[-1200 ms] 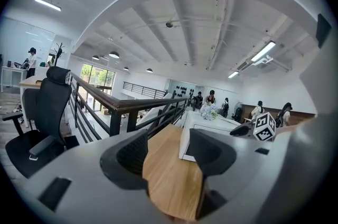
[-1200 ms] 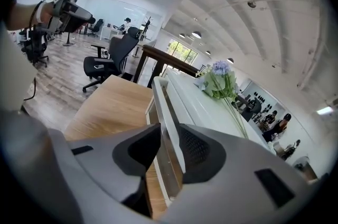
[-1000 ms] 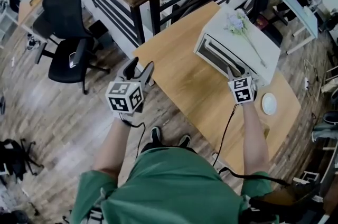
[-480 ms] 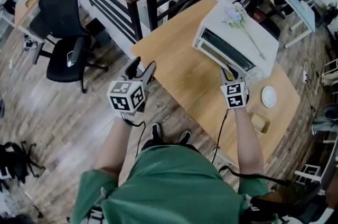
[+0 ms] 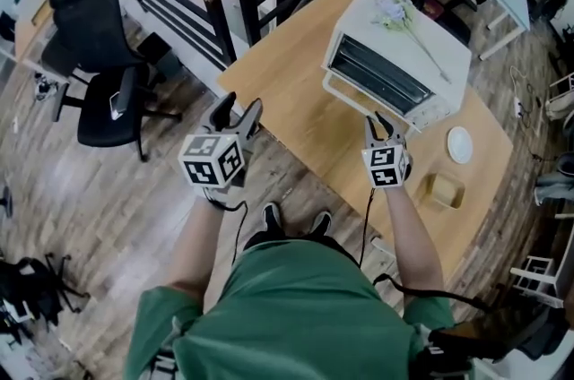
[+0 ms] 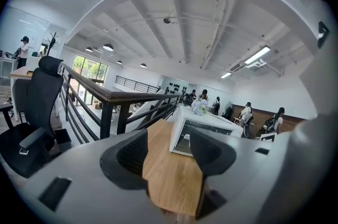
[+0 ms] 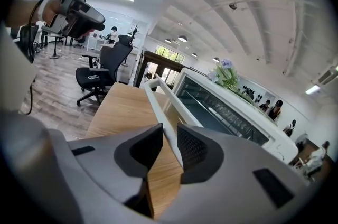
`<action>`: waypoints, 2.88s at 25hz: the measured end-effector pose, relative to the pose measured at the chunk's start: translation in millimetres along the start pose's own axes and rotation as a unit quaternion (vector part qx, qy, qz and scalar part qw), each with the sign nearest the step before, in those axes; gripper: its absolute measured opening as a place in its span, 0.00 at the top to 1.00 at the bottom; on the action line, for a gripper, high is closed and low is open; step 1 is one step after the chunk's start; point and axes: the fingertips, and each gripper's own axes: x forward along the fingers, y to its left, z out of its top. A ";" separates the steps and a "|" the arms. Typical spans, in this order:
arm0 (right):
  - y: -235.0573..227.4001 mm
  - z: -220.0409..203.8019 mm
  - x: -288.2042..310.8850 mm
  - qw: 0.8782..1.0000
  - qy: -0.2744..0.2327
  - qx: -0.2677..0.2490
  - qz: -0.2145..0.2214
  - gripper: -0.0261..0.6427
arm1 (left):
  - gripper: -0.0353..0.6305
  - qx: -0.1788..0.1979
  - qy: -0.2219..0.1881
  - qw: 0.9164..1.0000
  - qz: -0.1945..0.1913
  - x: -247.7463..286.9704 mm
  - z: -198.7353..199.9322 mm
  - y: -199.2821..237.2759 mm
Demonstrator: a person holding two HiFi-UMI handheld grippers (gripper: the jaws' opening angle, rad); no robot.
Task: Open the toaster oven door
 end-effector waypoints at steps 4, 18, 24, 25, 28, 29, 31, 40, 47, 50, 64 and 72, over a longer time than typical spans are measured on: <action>20.4 -12.6 0.4 1.000 0.009 0.005 0.007 0.81 | 0.56 0.004 0.011 1.000 -0.006 3.7 -4.3 5.8; 63.4 -45.1 0.9 0.998 -0.002 0.026 -0.057 0.93 | 0.56 0.027 0.045 0.998 -0.027 4.4 -16.9 13.9; 75.1 -57.8 4.0 0.997 0.005 0.039 -0.066 0.93 | 0.56 0.028 0.053 0.998 -0.031 -0.4 -22.8 17.9; 78.6 -60.6 5.2 0.997 0.010 0.039 -0.062 0.93 | 0.56 0.028 0.055 0.998 -0.031 -1.3 -23.6 18.5; 86.8 -69.6 9.2 0.997 0.026 0.040 -0.054 0.93 | 0.56 0.030 0.060 0.997 -0.031 -3.2 -27.0 19.1; 88.7 -72.3 10.4 0.997 0.030 0.042 -0.051 0.93 | 0.56 0.030 0.062 0.997 -0.031 -3.8 -28.8 19.5; 92.4 -76.9 12.0 0.997 0.034 0.048 -0.043 0.93 | 0.56 0.030 0.065 0.997 -0.030 -6.0 -32.9 20.6; 119.9 -111.1 32.3 0.992 0.108 0.060 -0.011 0.93 | 0.56 0.021 0.068 0.997 -0.023 -13.3 -38.6 27.3; 139.3 -119.3 34.0 0.984 0.135 0.107 0.039 0.92 | 0.56 0.008 0.062 0.998 -0.014 -18.4 -38.3 35.3; 147.6 -105.6 28.8 0.982 0.111 0.136 0.070 0.93 | 0.56 0.003 0.060 0.998 -0.019 -12.7 -38.9 31.6; 19.2 45.8 -33.5 0.973 -0.078 0.217 0.015 0.93 | 0.56 0.026 0.017 0.999 -0.045 20.2 2.3 -23.5; -59.6 147.6 -88.3 0.950 -0.220 0.219 -0.026 0.86 | 0.56 0.054 -0.057 0.996 -0.041 25.7 73.6 -53.0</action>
